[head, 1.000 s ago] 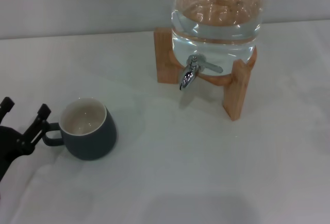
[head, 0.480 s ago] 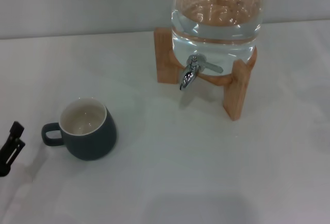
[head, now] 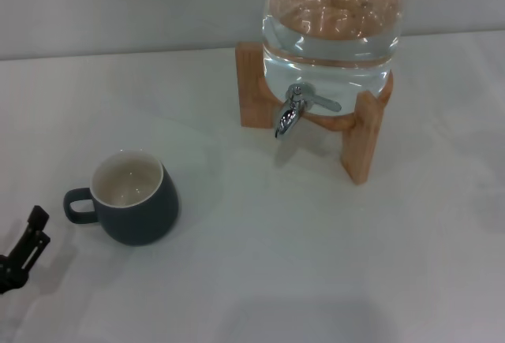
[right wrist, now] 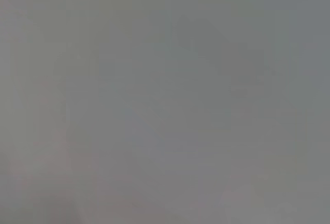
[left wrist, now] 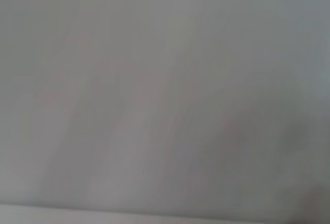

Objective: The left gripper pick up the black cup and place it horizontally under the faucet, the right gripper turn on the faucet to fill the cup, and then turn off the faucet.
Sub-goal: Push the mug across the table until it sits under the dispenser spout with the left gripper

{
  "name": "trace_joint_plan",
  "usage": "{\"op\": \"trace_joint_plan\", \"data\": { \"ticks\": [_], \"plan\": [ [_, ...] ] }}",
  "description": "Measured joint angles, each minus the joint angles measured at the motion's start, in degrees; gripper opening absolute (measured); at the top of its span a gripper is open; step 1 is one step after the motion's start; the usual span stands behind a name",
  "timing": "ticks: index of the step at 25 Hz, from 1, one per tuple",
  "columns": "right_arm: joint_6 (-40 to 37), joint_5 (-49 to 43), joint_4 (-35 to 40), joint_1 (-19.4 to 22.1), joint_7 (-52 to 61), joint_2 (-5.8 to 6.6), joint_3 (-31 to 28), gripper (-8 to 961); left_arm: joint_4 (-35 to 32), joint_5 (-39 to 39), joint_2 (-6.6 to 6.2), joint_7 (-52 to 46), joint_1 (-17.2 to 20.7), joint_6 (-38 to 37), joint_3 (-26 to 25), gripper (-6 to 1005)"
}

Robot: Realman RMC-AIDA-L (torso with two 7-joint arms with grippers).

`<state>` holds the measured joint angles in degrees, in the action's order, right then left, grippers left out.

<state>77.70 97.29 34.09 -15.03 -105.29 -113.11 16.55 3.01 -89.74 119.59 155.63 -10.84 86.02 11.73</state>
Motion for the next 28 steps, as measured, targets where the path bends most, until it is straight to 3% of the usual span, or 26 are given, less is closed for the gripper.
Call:
{"op": "trace_joint_plan", "data": {
  "ticks": [28],
  "plan": [
    [0.3, 0.3, 0.0, 0.1, 0.0, -0.42, 0.1, 841, 1.6, 1.0, 0.03, 0.3, -0.8, -7.0, -0.4, 855]
  ]
}}
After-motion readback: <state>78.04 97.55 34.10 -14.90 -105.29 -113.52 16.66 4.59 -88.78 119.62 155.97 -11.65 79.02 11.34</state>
